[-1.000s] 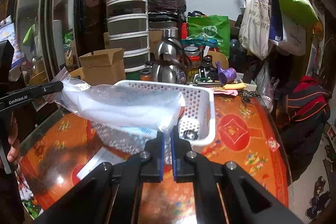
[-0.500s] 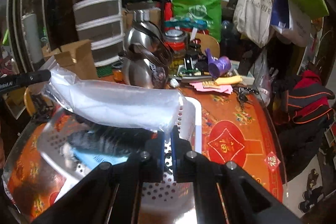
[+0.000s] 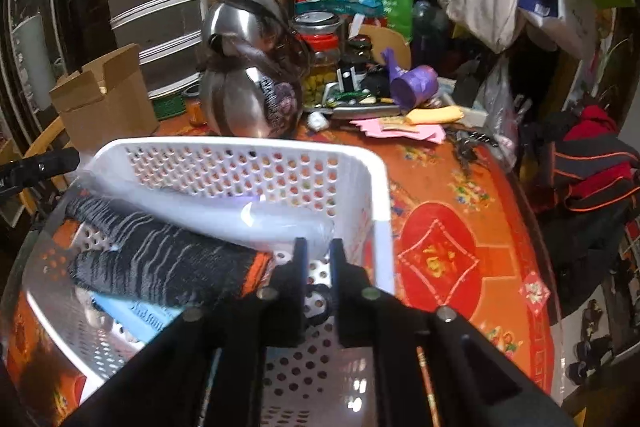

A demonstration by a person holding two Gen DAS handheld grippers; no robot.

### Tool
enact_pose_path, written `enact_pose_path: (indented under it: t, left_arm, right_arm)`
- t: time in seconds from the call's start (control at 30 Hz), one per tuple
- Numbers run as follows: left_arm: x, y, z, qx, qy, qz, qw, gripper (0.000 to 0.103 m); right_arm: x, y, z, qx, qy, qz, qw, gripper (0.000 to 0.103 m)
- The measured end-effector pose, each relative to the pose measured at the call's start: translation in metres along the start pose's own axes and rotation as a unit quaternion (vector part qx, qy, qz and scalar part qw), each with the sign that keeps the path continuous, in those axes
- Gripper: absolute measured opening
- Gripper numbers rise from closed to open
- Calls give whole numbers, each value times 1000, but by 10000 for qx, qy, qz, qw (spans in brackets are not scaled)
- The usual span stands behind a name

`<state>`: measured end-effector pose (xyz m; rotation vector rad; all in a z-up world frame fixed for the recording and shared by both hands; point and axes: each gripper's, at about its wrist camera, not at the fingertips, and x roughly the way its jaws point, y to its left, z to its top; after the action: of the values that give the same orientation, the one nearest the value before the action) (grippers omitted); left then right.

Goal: Organize soft objects
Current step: 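Lift the plastic bag into the white basket and open both grippers, then close both grippers on the white printed instruction sheet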

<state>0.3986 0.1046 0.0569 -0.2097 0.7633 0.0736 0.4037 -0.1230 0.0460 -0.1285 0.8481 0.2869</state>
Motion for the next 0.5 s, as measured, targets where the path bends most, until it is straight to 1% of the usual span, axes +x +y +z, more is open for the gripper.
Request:
enact_pose_path:
  t: [0.03,0.1,0.13,0.17,0.2,0.27,0.33,0.43,0.5]
  left_arm:
    - [-6,0,-2,65,-96,24,9999,71]
    - [-17,2,-7,144,-138,-7,9998,72]
    - [-23,4,-10,144,-148,-16,9998,72]
    - [-30,7,-16,126,-183,-72,9997,72]
    - [-37,9,-21,136,-209,-133,9996,73]
    - [-50,15,-31,53,-228,-176,9996,75]
    - [-63,19,-41,15,-248,-248,9994,75]
    - [-84,24,-60,-34,-231,-230,9995,76]
    - [-99,27,-78,-11,-246,-217,9995,76]
  right_arm:
    - [0,1,-1,-2,10,32,10000,41]
    - [-4,2,-3,-36,-37,-36,10000,59]
    - [-11,2,-4,-33,-140,37,9999,65]
    - [-16,2,-5,2,-194,-16,9998,73]
    - [-23,2,-6,41,-275,-37,9996,76]
    - [-39,0,-10,108,-463,61,9989,77]
    - [-52,-1,-14,182,-553,123,9982,78]
    - [-70,-2,-25,306,-612,290,9972,78]
    - [-85,0,-38,302,-714,372,9963,82]
